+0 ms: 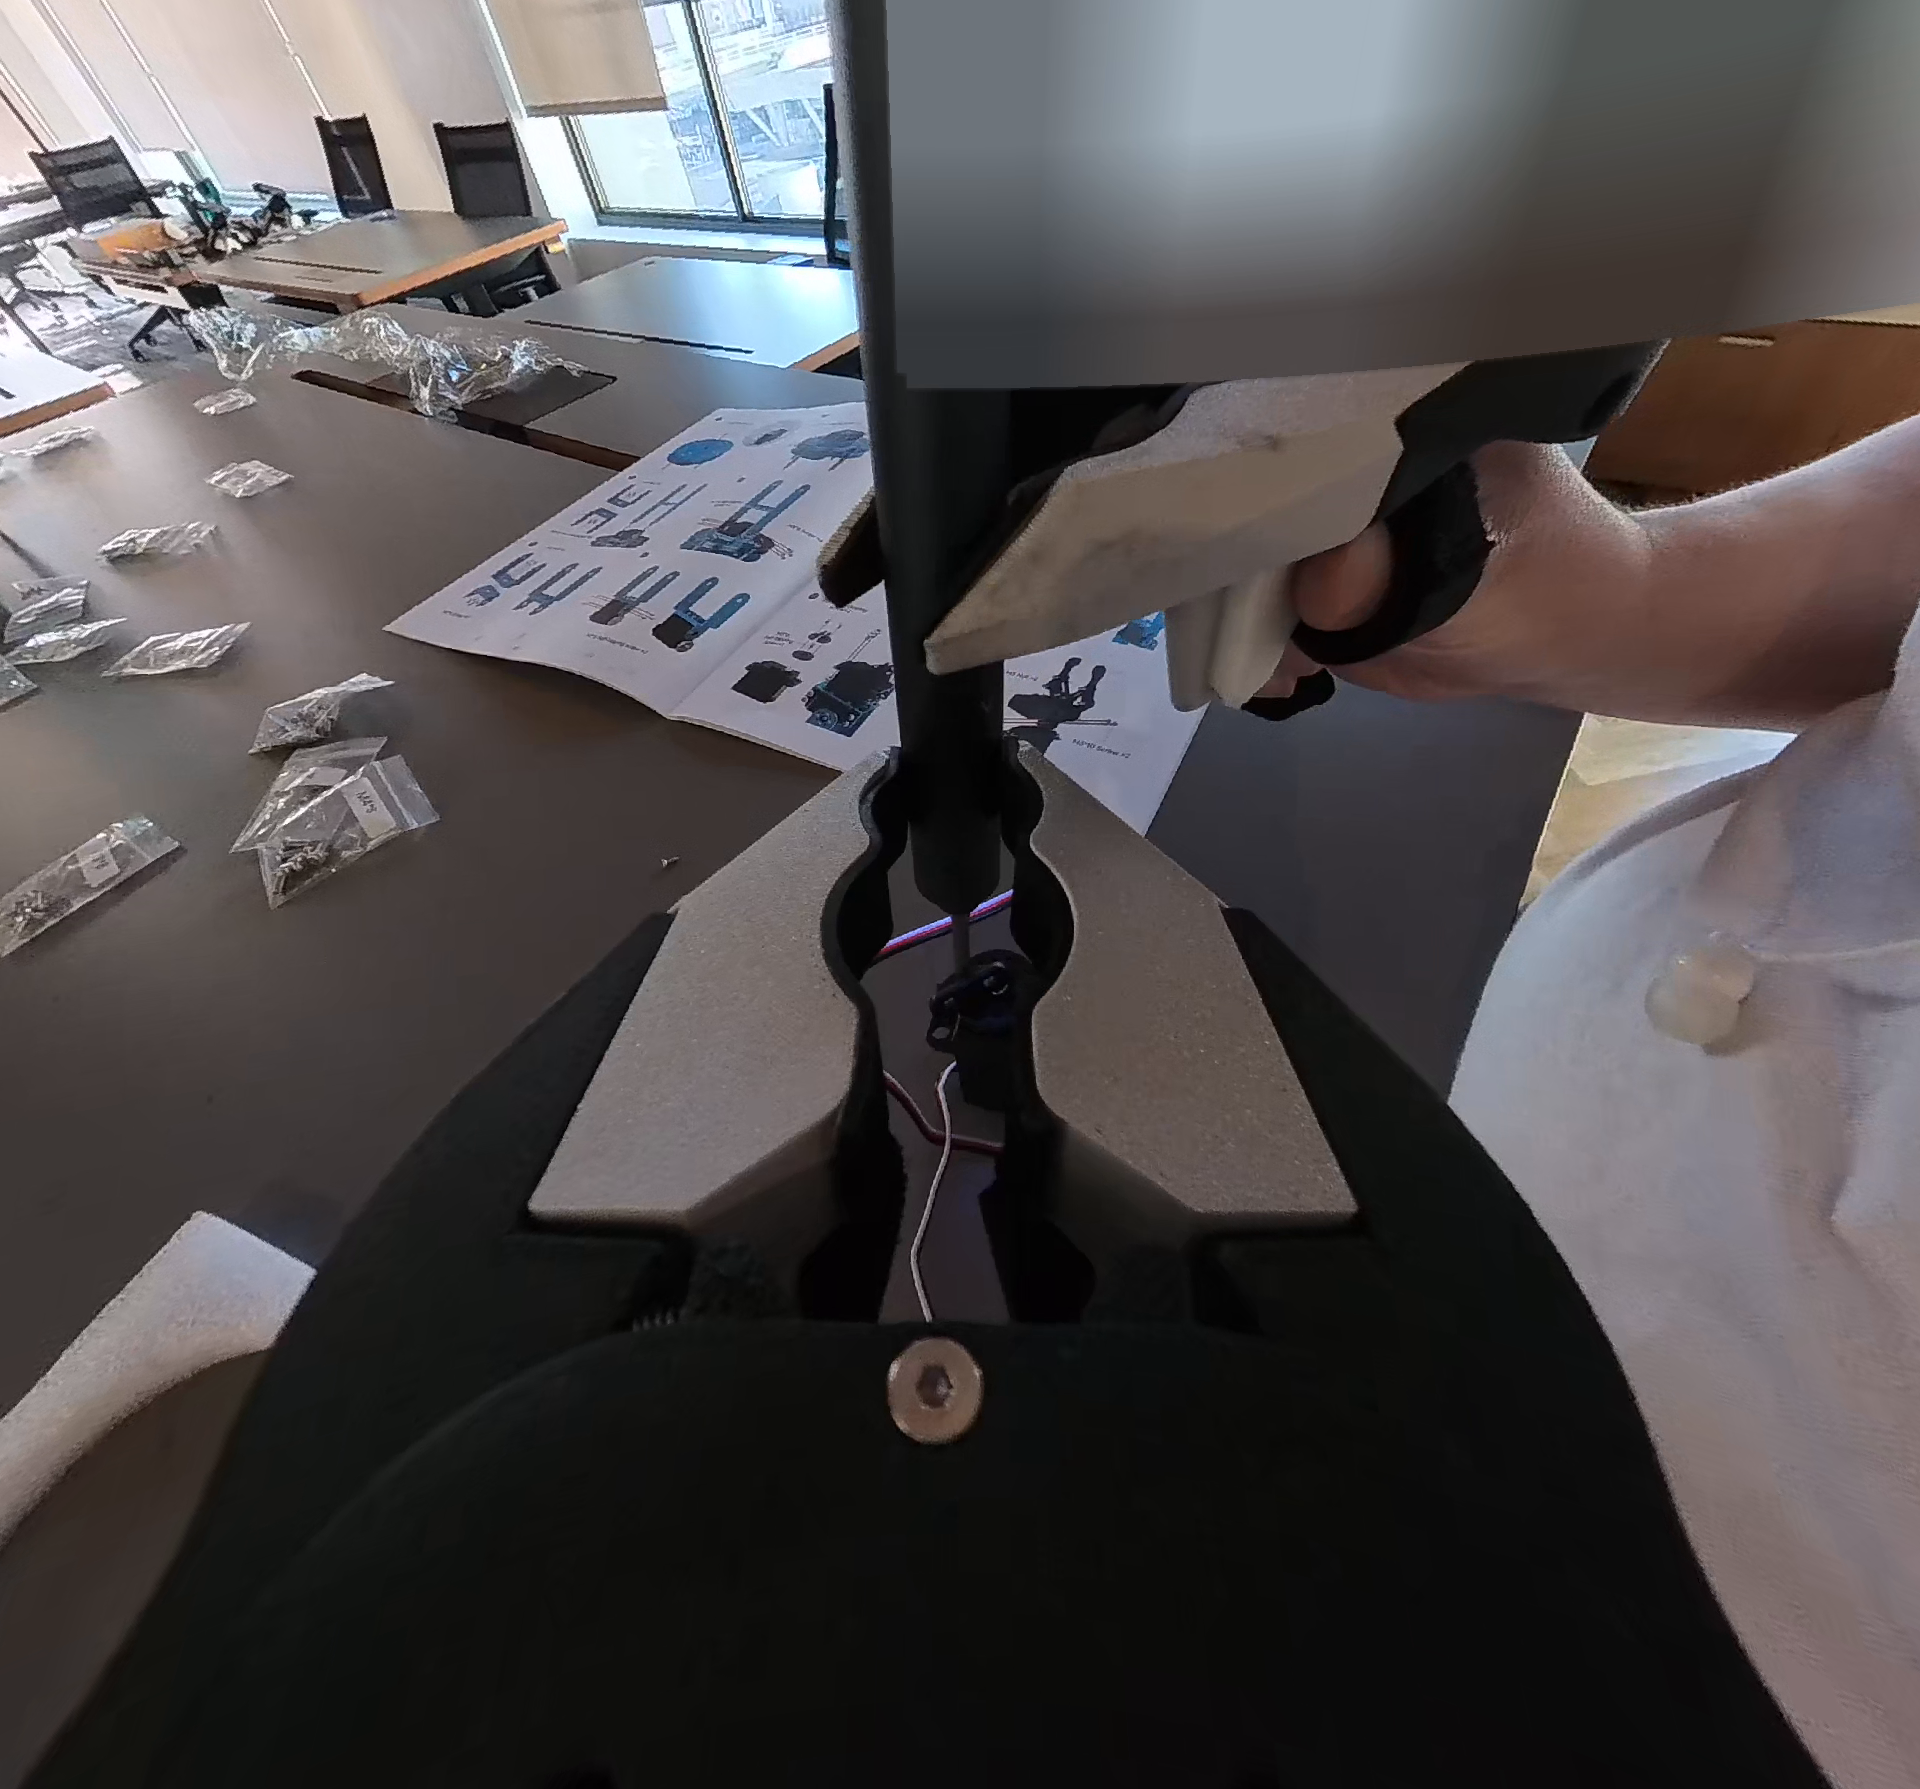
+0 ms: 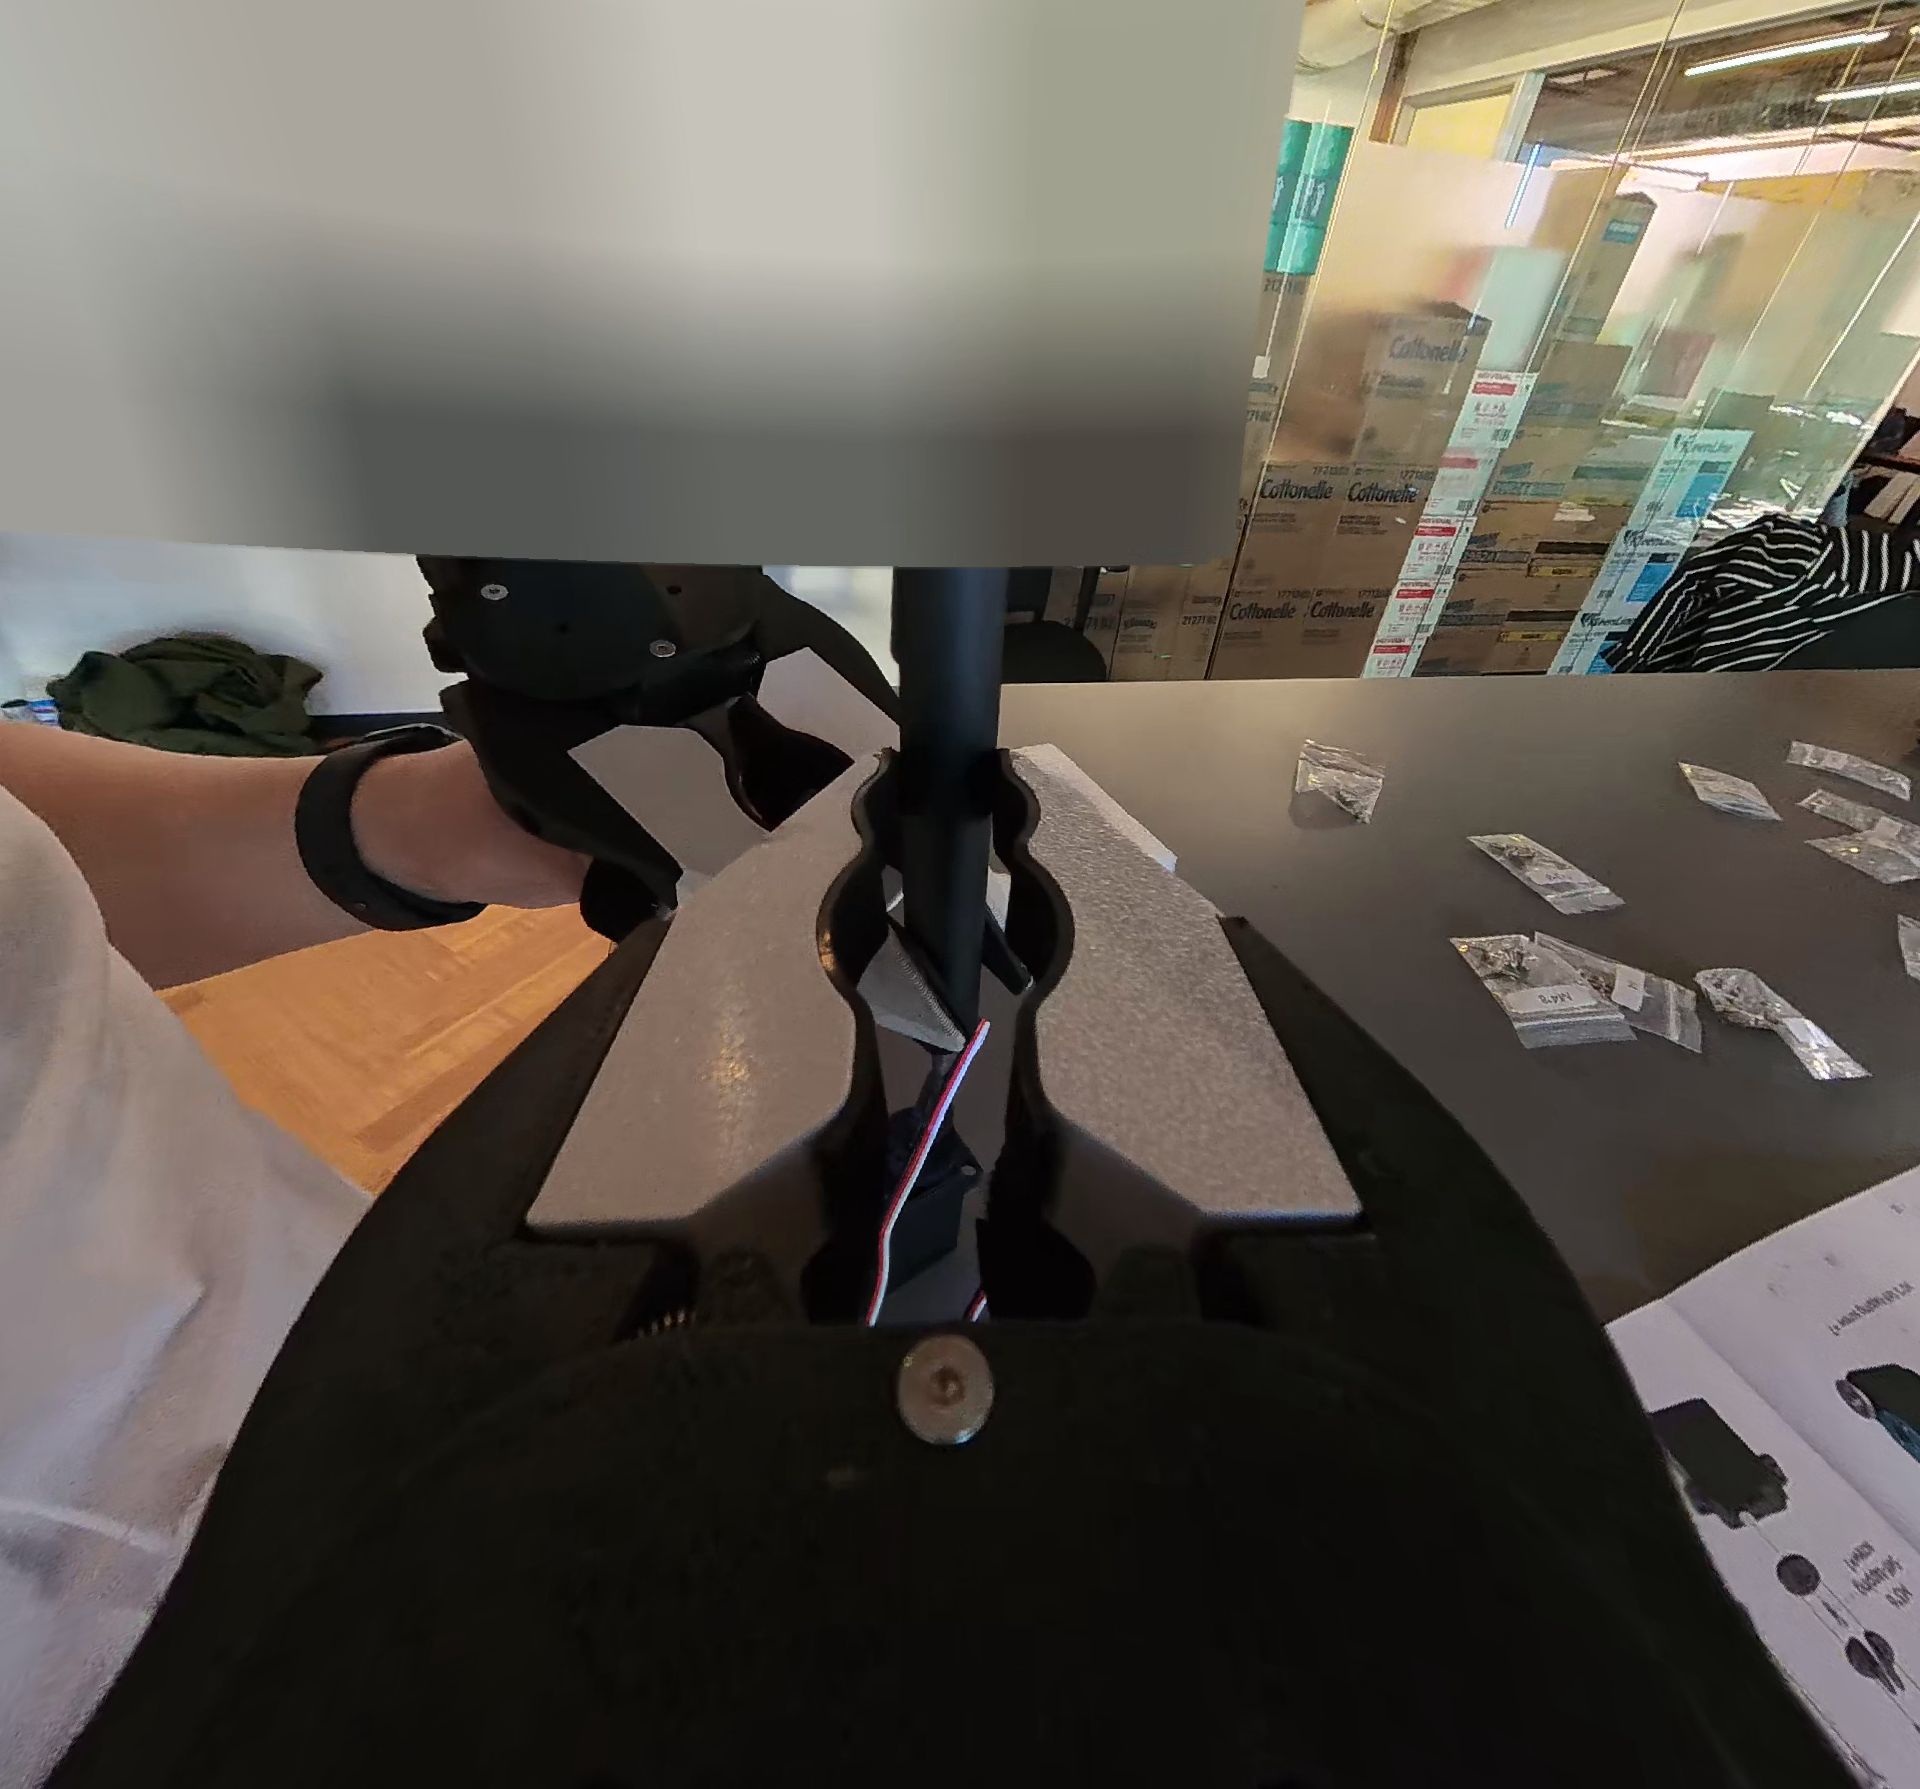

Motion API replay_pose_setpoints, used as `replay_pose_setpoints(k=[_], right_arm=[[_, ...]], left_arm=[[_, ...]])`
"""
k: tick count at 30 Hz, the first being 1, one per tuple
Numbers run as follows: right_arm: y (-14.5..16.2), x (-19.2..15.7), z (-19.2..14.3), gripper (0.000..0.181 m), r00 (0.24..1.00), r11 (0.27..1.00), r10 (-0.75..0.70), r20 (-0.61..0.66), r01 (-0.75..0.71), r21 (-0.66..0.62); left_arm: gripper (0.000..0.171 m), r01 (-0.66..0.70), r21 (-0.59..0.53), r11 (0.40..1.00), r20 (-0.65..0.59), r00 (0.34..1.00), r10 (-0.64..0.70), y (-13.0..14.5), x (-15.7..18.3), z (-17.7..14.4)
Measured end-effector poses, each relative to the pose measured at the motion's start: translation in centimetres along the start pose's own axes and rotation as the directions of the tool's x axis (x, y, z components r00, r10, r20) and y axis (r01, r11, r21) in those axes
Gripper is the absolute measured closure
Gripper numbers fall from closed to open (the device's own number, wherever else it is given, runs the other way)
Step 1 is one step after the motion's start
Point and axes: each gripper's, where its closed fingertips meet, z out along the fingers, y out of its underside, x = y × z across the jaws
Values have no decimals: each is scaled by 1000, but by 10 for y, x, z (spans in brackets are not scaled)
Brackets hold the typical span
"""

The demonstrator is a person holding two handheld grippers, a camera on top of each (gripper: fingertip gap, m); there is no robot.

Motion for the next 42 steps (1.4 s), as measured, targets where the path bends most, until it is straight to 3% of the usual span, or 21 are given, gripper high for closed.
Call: replay_pose_setpoints(k=[5,7,8,10,17,22,25,30,42], right_arm=[[0,0,2,166,999,1000,24,28,-24,-3],[0,1,2,166,999,1000,29,32,-29,-5],[0,1,2,166,999,1000,31,35,-31,-6],[0,2,2,166,998,999,39,41,-39,-6],[0,3,4,166,998,999,41,49,-40,-13],[0,3,4,166,998,999,36,48,-35,-21],[0,3,5,166,998,999,45,52,-43,-25],[1,2,7,165,997,998,46,59,-44,-41],[1,6,6,166,997,997,55,51,-51,-63]], left_arm=[[153,-25,-13,1000,-16,1000,24,3,-1,-3],[120,1,-48,999,-7,1000,-2,11,-7,-8],[118,22,-66,998,-28,999,-24,17,-5,-11],[124,55,-107,993,-80,995,-64,30,2,-14],[135,108,-223,969,-58,991,-124,63,10,6],[122,322,-175,930,102,946,-308,65,-1,7],[123,414,-159,896,165,906,-389,70,1,8],[146,385,-109,916,214,909,-357,67,1,10],[149,372,-109,922,193,918,-347,65,5,13]])
